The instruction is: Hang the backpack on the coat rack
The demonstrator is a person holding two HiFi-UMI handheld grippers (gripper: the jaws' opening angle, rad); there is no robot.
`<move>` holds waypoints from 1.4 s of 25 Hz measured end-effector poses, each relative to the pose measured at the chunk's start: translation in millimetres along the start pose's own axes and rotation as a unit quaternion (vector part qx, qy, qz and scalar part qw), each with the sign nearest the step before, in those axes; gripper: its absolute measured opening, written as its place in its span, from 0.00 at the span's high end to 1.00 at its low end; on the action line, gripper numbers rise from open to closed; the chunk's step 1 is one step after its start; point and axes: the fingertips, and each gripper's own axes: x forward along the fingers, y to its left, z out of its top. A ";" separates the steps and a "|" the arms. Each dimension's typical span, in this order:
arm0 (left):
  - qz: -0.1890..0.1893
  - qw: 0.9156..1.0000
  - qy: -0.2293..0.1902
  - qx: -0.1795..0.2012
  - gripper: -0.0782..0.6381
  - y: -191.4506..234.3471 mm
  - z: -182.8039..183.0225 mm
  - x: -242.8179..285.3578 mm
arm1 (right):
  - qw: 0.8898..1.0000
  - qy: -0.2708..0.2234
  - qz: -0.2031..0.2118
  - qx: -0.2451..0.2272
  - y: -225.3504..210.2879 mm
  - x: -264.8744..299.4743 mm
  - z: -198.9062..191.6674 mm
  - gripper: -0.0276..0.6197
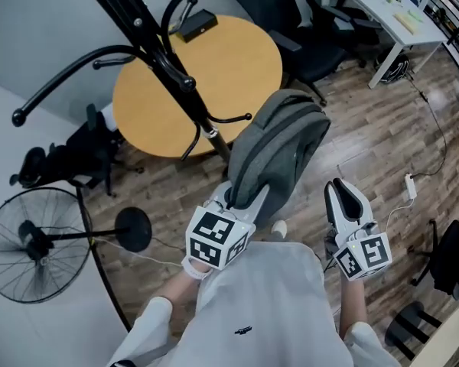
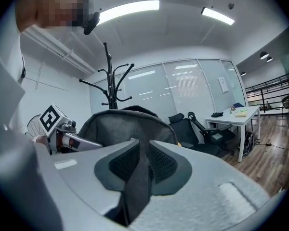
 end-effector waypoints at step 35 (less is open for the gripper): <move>0.048 0.990 -0.127 0.024 0.74 -15.5 131.5 9.4 | 0.990 -0.067 0.109 -0.063 -12.8 32.4 72.3 0.88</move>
